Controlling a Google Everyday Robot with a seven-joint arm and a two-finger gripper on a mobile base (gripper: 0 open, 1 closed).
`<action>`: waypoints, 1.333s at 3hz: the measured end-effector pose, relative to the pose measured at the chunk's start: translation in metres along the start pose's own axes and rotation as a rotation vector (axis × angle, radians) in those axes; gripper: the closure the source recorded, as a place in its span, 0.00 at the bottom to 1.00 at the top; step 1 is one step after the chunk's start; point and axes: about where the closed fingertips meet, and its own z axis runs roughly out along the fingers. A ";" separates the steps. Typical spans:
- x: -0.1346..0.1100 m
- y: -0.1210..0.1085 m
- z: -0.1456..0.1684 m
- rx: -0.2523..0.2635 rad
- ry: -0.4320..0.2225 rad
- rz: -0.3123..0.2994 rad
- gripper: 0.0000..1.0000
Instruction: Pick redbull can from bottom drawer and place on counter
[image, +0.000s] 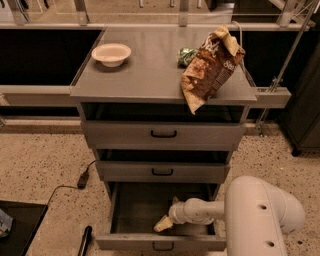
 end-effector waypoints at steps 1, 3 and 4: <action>0.007 -0.047 -0.008 0.125 -0.011 0.151 0.00; 0.062 -0.048 0.001 0.023 -0.001 0.116 0.00; 0.059 -0.033 0.024 -0.007 0.002 0.130 0.00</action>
Offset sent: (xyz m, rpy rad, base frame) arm 0.0243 -0.0281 0.0020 0.0017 -0.0127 -0.1428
